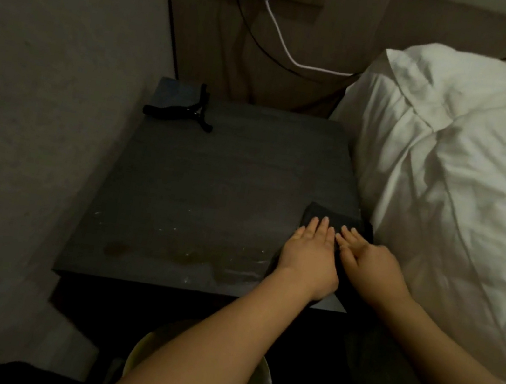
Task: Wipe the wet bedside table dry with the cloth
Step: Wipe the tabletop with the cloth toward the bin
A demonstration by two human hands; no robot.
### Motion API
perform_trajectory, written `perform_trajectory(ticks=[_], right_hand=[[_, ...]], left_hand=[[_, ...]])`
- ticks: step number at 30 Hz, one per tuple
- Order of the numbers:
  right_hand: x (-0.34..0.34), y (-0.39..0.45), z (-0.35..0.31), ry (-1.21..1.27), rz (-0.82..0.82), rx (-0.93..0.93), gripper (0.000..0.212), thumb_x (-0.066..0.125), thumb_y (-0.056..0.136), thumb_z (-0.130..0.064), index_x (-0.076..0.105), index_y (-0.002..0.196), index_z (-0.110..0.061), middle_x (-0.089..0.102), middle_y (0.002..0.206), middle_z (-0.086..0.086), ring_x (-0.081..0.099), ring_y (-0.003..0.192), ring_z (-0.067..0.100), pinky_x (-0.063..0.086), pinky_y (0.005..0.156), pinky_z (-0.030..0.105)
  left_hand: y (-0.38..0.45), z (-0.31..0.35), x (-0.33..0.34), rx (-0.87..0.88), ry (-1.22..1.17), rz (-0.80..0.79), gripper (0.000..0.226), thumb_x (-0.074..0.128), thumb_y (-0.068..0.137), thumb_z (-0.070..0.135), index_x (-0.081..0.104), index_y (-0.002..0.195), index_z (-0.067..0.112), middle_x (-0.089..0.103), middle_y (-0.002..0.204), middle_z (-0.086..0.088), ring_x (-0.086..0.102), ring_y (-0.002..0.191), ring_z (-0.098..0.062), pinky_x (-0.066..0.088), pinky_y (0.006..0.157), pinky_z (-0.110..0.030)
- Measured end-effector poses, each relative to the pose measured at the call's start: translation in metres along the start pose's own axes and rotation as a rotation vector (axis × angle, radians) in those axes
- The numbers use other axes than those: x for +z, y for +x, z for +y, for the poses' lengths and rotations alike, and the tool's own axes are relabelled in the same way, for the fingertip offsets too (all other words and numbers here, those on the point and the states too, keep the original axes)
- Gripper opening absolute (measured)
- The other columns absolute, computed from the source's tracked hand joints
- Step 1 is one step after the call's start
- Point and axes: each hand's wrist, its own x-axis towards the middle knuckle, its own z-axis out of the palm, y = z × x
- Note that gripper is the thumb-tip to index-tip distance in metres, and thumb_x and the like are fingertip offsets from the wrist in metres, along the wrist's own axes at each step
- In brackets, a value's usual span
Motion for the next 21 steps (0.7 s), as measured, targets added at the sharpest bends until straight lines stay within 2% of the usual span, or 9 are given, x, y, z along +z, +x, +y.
perform_trajectory(ticks=[11, 14, 16, 21], right_hand=[[-0.012, 0.051, 0.005, -0.061, -0.043, 0.035, 0.04, 0.032, 0.1, -0.021, 0.04, 0.138, -0.014, 0.034, 0.15, 0.007, 0.028, 0.14, 0.017, 0.032, 0.109, 0.032], [-0.012, 0.047, -0.002, -0.065, -0.047, 0.071, 0.042, 0.03, 0.1, -0.02, 0.033, 0.141, -0.013, 0.032, 0.151, 0.01, 0.028, 0.141, 0.02, 0.032, 0.109, 0.034], [-0.013, 0.041, -0.007, -0.056, -0.052, 0.071, 0.043, 0.03, 0.099, -0.018, 0.031, 0.142, -0.012, 0.029, 0.152, 0.01, 0.025, 0.142, 0.019, 0.028, 0.109, 0.031], [-0.005, 0.014, -0.019, -0.014, -0.009, 0.079, 0.043, 0.031, 0.098, -0.02, 0.035, 0.14, -0.013, 0.031, 0.152, 0.006, 0.025, 0.142, 0.015, 0.027, 0.11, 0.027]], left_hand=[[0.052, -0.003, -0.014, -0.035, 0.002, 0.001, 0.074, 0.04, 0.092, 0.026, 0.001, 0.151, 0.004, -0.006, 0.16, -0.011, -0.005, 0.148, -0.022, 0.003, 0.12, -0.034], [0.05, -0.005, -0.013, -0.015, 0.001, -0.002, 0.07, 0.037, 0.094, 0.025, 0.002, 0.151, 0.003, -0.005, 0.16, -0.012, -0.004, 0.148, -0.022, 0.003, 0.12, -0.034], [0.046, -0.007, -0.012, -0.007, 0.008, 0.005, 0.068, 0.035, 0.095, 0.025, 0.002, 0.15, 0.003, -0.005, 0.16, -0.012, -0.004, 0.148, -0.023, 0.003, 0.12, -0.034], [0.019, -0.009, -0.006, -0.004, 0.019, -0.004, 0.065, 0.031, 0.097, 0.025, 0.001, 0.15, 0.003, -0.007, 0.16, -0.012, -0.005, 0.148, -0.023, 0.001, 0.119, -0.035]])
